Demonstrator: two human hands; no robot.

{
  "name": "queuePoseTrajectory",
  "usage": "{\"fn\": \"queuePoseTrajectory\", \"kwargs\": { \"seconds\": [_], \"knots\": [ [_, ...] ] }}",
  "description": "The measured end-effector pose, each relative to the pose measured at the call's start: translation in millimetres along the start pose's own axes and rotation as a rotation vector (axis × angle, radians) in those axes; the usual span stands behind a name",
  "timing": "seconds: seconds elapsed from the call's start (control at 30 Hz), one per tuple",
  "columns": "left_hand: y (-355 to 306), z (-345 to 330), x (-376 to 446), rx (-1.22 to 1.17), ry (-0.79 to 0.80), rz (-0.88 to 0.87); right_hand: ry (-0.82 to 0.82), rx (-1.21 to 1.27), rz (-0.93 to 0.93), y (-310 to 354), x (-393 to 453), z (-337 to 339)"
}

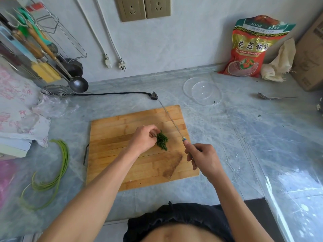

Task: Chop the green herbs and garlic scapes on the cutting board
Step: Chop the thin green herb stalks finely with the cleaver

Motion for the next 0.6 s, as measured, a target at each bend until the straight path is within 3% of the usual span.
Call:
{"fn": "queuePoseTrajectory", "kwargs": {
  "seconds": [0.23, 0.4, 0.6],
  "knots": [
    [9, -1, -7, -0.178, -0.093, 0.044, 0.117, 0.521, -0.158, -14, 0, -10],
    [11, 2, -14, -0.213, -0.216, 0.040, 0.178, 0.618, -0.170, -16, 0, -15],
    [9, 0, -15, -0.189, -0.180, 0.021, 0.206, 0.601, -0.167, -15, 1, -21]
  ]
}}
Point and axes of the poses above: each hand's wrist, its own x-axis towards the middle knuckle, its own z-axis out of the back of the hand, y = z × x, the point moved 7 cm from there along x, towards the middle knuckle, and after that the axes turned 12 degrees about y, right-handed, at the moved point
